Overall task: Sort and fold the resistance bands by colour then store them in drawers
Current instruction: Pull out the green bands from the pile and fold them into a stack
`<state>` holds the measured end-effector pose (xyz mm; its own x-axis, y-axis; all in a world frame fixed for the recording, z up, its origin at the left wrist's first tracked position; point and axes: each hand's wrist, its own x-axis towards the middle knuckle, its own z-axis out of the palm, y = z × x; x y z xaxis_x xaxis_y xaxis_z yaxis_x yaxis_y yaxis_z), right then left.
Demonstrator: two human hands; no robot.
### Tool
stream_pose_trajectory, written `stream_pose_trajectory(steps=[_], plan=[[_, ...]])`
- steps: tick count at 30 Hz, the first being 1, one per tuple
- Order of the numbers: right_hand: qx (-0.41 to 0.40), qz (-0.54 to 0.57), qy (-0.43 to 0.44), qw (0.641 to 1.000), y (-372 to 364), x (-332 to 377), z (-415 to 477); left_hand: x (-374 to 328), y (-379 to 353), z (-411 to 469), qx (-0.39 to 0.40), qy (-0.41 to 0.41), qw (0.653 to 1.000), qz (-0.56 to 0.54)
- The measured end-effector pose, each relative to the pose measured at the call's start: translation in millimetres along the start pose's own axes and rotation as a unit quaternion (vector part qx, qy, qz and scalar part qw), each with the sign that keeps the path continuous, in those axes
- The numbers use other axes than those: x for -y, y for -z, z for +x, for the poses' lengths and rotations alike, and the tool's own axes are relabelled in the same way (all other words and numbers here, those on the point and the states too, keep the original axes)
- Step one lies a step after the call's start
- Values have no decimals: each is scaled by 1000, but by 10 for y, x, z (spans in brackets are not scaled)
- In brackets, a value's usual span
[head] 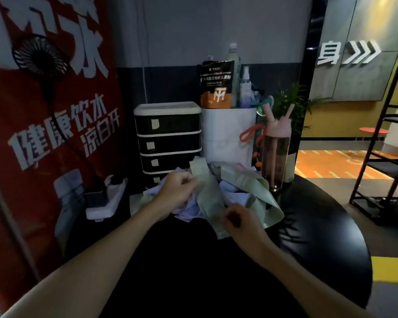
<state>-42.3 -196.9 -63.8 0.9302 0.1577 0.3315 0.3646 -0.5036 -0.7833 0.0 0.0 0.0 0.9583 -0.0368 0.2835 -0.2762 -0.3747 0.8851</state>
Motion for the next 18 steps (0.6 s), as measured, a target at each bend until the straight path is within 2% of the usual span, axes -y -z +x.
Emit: stream_pose_trajectory(steps=[2,9,11,18], plan=[[-18,-7,0,1000,-63,-129,-7,95,-30,146,-25,-41,997,58],[-26,-31,14,999,-144,-331,29,334,-67,731,-131,-82,975,157],[-27,-34,13,999,-154,-362,28,358,-83,879,-134,-72,970,189],[-14,-18,8,1000,-174,-409,19,417,-121,1044,-68,-60,962,257]])
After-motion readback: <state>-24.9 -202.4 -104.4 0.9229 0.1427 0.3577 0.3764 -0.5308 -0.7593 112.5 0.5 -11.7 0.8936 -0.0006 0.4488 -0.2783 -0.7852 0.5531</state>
